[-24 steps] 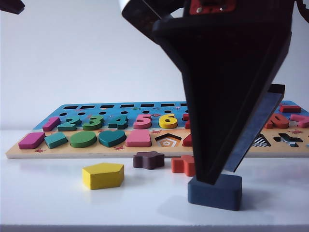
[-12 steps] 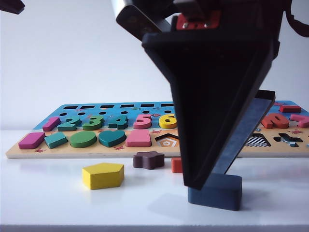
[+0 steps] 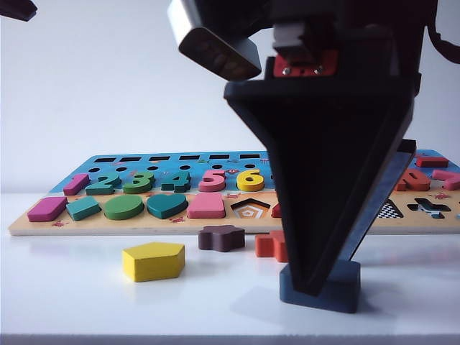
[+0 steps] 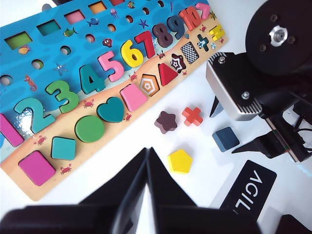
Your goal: Insert the cube into the slot.
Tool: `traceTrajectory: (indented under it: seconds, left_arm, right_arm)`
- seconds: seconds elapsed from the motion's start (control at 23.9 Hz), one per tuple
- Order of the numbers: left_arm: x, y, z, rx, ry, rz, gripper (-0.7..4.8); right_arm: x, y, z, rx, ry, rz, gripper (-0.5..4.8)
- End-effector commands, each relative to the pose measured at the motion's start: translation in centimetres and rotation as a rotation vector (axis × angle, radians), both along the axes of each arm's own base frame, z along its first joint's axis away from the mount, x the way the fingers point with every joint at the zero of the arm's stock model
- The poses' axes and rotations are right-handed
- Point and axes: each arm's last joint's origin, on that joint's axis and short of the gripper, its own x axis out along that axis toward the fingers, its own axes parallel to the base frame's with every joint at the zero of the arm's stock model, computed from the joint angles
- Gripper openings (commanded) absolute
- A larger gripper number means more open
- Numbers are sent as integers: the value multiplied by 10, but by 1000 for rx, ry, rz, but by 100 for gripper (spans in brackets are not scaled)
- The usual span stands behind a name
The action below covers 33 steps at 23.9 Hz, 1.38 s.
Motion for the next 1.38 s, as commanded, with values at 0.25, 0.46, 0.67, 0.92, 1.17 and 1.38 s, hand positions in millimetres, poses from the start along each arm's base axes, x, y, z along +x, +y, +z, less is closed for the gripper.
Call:
traceTrajectory:
  seconds: [0.25,0.46,0.67,0.92,1.17,1.38]
  left_arm:
    - [0,0,3,-11,-23,-5,10]
    - [0,0,3,-11,-24,-5,10]
    - [0,0,3,-11,-24,-5,9]
    - [1,0,3,-12,-27,-5,10]
    - [1,0,3,-13,-27,-5,9]
    - [1,0,3,-13,-28,-5,10]
  right_arm:
    - [0,1,1,3,-5,2,381]
    - [0,1,1,3,-5,2,372]
    - [0,1,0,2,-5,2,368]
    - [1,2,-2,-7,1,1,364]
    - [1,2,-2,-10,2,2,339]
    - [1,2,-2,-11,2,2,266]
